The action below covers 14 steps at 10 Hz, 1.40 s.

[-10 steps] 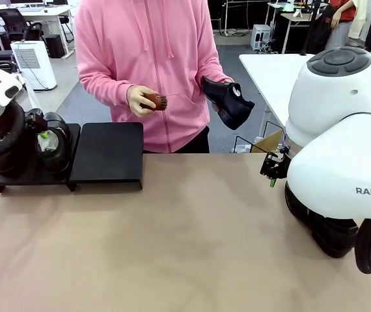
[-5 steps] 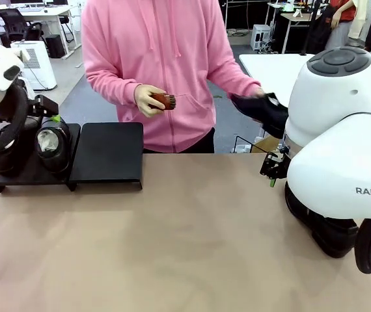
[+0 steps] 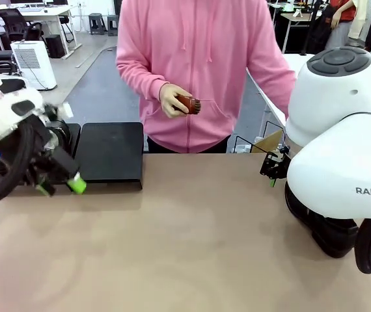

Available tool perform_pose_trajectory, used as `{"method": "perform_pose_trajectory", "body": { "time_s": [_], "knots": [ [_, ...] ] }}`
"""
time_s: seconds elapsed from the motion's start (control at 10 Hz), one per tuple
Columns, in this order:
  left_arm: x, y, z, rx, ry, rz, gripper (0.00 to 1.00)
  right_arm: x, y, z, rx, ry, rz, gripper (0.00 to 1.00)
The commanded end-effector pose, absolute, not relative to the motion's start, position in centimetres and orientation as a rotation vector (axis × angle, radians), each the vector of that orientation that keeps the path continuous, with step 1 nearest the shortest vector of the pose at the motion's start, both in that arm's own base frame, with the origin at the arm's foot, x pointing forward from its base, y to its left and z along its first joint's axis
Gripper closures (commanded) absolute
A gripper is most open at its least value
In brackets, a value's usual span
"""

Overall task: Organize the shoes by placing them on the stand.
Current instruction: Pick up one Shoe and place it in the middle of the table.

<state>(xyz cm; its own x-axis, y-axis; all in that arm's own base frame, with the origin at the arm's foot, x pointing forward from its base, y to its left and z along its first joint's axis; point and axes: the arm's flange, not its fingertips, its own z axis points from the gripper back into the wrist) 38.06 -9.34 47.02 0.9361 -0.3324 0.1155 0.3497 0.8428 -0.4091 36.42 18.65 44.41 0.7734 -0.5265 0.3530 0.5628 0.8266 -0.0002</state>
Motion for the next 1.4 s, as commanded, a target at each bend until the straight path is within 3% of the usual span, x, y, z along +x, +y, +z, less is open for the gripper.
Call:
{"method": "perform_pose_trajectory", "body": {
  "time_s": [0.0, 0.3, 0.6, 0.8, 1.3],
  "knots": [
    [40.5, -8.1, 47.7, -0.398, 0.129, -0.448, 0.0, 34.8, 18.7, 45.1, -0.103, -0.336, -0.486, 0.0],
    [38.3, -9.3, 46.2, -0.45, 0.08, -0.402, 0.0, 29.9, 16.1, 46.2, -0.091, -0.294, -0.223, 0.0],
    [38.3, -9.3, 46.2, -0.45, 0.08, -0.402, 0.0, 28.5, 13.3, 45.3, -0.1, -0.249, -0.05, 0.0],
    [38.3, -9.3, 46.2, -0.45, 0.08, -0.402, 0.0, 31.1, 16.1, 47.8, -0.103, -0.278, -0.104, 0.0],
    [38.3, -9.3, 46.2, -0.45, 0.08, -0.402, 0.0, 30.9, 15.7, 47.8, -0.126, -0.265, -0.075, 0.0]
  ]
}}
